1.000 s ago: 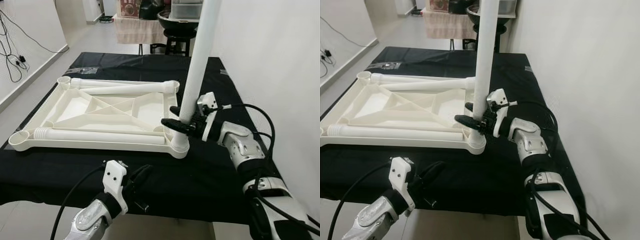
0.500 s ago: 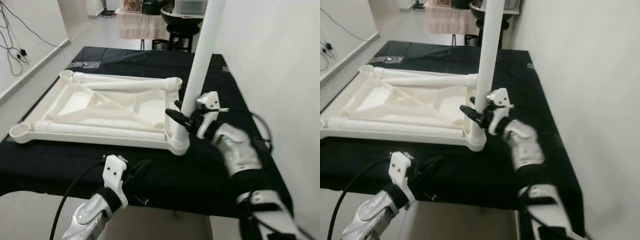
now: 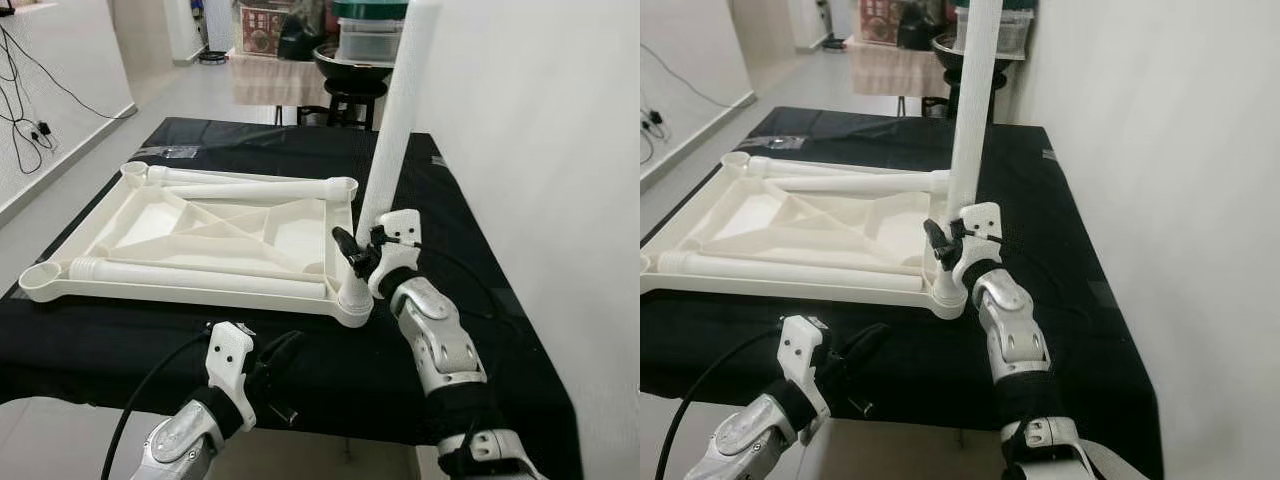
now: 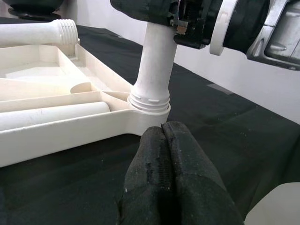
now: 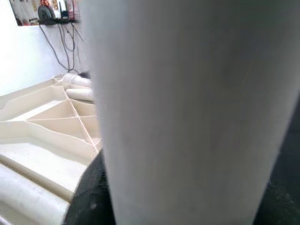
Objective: Building children table
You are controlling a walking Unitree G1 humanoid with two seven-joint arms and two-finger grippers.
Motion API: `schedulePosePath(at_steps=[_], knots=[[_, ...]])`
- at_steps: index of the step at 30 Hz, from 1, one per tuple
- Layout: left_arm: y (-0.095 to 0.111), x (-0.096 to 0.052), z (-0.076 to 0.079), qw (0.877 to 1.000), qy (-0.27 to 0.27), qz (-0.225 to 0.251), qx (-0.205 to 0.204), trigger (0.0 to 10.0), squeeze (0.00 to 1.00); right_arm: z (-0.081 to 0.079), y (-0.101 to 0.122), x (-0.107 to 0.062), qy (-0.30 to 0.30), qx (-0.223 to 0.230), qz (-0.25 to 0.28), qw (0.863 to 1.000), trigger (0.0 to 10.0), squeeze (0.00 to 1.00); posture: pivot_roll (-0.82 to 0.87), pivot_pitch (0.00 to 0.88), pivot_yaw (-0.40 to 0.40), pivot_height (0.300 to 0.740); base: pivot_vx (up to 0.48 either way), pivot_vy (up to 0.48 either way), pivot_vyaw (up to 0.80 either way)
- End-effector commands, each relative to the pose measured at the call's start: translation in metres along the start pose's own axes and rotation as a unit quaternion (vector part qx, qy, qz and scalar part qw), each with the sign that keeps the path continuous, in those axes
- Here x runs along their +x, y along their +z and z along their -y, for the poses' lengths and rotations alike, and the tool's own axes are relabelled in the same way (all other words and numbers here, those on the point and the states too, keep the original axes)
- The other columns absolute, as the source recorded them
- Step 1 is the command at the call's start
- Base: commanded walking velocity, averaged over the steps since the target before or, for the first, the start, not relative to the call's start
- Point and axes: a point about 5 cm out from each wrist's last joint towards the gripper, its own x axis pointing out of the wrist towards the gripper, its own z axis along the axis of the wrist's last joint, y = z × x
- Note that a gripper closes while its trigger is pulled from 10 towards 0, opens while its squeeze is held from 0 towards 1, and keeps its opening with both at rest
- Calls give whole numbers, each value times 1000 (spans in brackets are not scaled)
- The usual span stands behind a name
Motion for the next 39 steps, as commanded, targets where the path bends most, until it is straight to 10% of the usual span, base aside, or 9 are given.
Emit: schedulePosePath(at_steps=[1, 6, 9, 10, 21, 22, 24, 25, 39], knots=[[-3, 0, 0, 1000, 1, -6, 4, 10000, 0, -2, -13, -2, 27, 17, -44, 999, 10000, 1000, 67, 23, -74, 740, 0, 0, 0], [-3, 0, 1, 1000, -1, -6, 1, 10000, 0, -1, 13, 3, 135, 10, -8, 991, 10000, 1000, 65, 29, -71, 740, 0, 0, 0], [-2, 0, 1, 1000, -1, -5, 1, 10000, 0, 4, 26, 4, 192, -16, 13, 981, 10000, 624, 66, 28, -71, 740, 0, 0, 0], [-2, 0, 0, 1000, 0, -5, 2, 10000, 0, 5, 30, 4, 227, -19, 18, 974, 10000, 0, 69, 30, -71, 740, 0, 0, 0], [-2, 0, 0, 1000, 1, -6, 3, 10000, 0, 21, 31, 2, 367, -23, -11, 930, 10000, 0, 73, 29, -69, 740, 0, 0, 0], [-2, 0, 0, 1000, 1, -6, 4, 10000, 0, 23, 30, 2, 375, -19, -14, 927, 5412, 0, 76, 32, -66, 740, 0, 0, 0], [-2, 0, 0, 1000, 1, -6, 4, 10000, 0, 24, 30, 1, 380, -17, -16, 925, 5412, 0, 76, 32, -66, 740, 0, 0, 0], [-2, 0, 1, 1000, 1, -6, 4, 10000, 0, 27, 30, 2, 382, -11, -17, 924, 0, 0, 76, 32, -66, 740, 0, 0, 0], [-1, -2, 1, 1000, 1, -5, 3, 10000, 0, 41, 17, -4, 291, -19, -22, 956, 0, 0, 65, 44, -68, 740, 0, 0, 0]])
